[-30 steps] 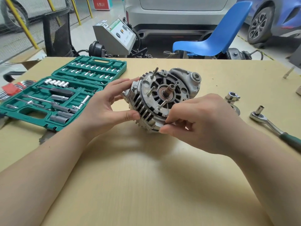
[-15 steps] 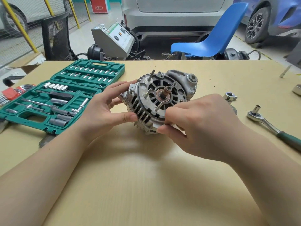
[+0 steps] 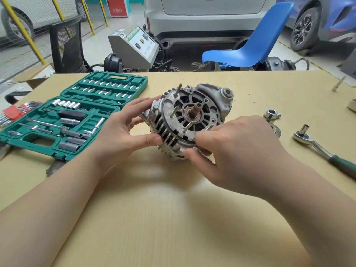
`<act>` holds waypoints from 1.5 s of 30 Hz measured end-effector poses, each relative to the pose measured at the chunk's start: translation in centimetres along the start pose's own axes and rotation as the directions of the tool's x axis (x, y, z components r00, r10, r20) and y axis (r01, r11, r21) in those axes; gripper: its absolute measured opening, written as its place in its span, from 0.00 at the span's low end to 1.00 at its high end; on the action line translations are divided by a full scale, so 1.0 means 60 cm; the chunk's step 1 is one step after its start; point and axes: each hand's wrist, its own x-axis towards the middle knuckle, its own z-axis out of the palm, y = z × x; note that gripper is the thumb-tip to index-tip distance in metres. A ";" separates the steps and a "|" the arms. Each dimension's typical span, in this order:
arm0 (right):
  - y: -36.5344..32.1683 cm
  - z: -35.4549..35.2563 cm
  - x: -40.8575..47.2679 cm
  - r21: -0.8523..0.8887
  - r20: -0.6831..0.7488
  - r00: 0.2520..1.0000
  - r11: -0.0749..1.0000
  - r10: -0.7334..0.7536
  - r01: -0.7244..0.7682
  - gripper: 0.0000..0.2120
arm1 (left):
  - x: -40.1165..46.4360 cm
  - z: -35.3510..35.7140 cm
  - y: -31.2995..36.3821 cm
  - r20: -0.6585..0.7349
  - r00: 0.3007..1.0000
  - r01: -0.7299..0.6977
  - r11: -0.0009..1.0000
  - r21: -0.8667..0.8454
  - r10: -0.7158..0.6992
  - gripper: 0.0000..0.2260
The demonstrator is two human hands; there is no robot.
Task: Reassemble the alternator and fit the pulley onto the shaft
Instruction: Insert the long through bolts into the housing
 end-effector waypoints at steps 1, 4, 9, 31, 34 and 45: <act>0.002 -0.002 0.000 0.001 0.001 1.000 1.000 0.008 -0.008 0.20 | -0.002 0.001 0.002 -0.009 1.000 -0.021 0.999 0.035 0.022 0.40; 0.003 -0.002 0.000 0.027 0.031 1.000 1.000 -0.005 0.004 0.16 | -0.006 0.015 0.011 -0.159 0.969 -0.170 0.976 0.139 0.191 0.33; -0.001 0.005 0.002 0.045 0.007 1.000 0.999 -0.003 0.003 0.15 | 0.001 0.040 0.028 -0.321 0.822 -0.358 0.866 0.350 0.470 0.13; -0.016 0.001 0.002 -0.051 0.071 0.990 0.992 0.122 -0.118 0.21 | 0.000 0.056 0.060 -0.371 0.888 -0.228 0.961 0.155 0.270 0.09; -0.016 0.000 0.002 -0.031 0.091 0.986 0.990 0.141 -0.138 0.22 | 0.000 0.054 0.062 -0.360 0.884 -0.238 0.951 0.198 0.297 0.05; -0.040 0.003 -0.001 0.028 0.076 0.961 0.963 0.265 -0.267 0.20 | -0.001 0.054 0.074 -0.372 0.871 -0.199 0.923 0.328 0.320 0.06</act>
